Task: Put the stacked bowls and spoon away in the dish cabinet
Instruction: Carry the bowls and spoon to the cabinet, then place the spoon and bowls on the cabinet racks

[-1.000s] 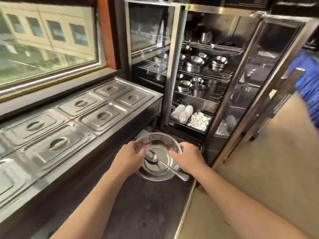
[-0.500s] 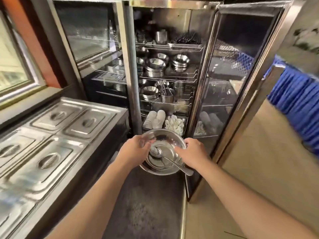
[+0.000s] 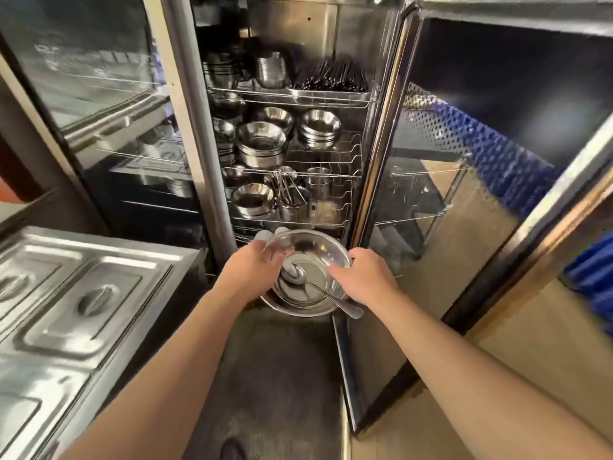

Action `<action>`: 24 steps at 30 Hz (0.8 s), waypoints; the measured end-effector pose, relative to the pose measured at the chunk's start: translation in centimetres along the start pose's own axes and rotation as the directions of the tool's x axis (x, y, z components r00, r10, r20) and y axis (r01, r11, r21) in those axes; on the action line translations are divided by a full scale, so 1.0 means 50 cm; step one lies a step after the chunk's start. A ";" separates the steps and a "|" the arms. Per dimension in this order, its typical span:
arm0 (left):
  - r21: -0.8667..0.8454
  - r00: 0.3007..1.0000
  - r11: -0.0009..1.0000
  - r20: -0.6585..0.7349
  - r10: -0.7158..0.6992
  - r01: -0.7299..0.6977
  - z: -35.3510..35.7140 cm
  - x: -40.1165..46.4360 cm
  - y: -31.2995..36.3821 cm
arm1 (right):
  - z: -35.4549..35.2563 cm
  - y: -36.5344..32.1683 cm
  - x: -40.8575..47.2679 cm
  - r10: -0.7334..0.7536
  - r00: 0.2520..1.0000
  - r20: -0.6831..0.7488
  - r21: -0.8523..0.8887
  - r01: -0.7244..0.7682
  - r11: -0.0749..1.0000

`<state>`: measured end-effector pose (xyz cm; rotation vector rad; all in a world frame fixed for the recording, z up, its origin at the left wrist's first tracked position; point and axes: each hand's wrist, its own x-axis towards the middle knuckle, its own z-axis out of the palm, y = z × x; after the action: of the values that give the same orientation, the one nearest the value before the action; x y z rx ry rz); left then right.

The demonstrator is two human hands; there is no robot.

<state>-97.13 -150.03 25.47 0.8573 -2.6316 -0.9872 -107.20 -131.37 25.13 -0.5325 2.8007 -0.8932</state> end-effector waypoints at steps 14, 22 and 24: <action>-0.016 0.953 0.972 0.198 0.231 -0.233 -0.008 0.559 -0.001 | 0.053 -0.118 0.442 0.235 0.962 -0.141 -0.015 -0.240 0.971; -0.077 0.921 0.964 0.284 0.268 -0.256 -0.012 0.767 0.060 | 0.038 -0.146 0.623 0.268 0.946 -0.183 -0.031 -0.278 0.960; -0.096 0.913 0.957 0.289 0.289 -0.273 -0.001 0.811 0.078 | 0.032 -0.143 0.666 0.272 0.943 -0.190 -0.028 -0.282 0.959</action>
<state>-131.73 -171.39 27.49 0.3173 -2.8512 -1.1792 -135.56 -150.27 26.74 -0.0564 2.9697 -0.8460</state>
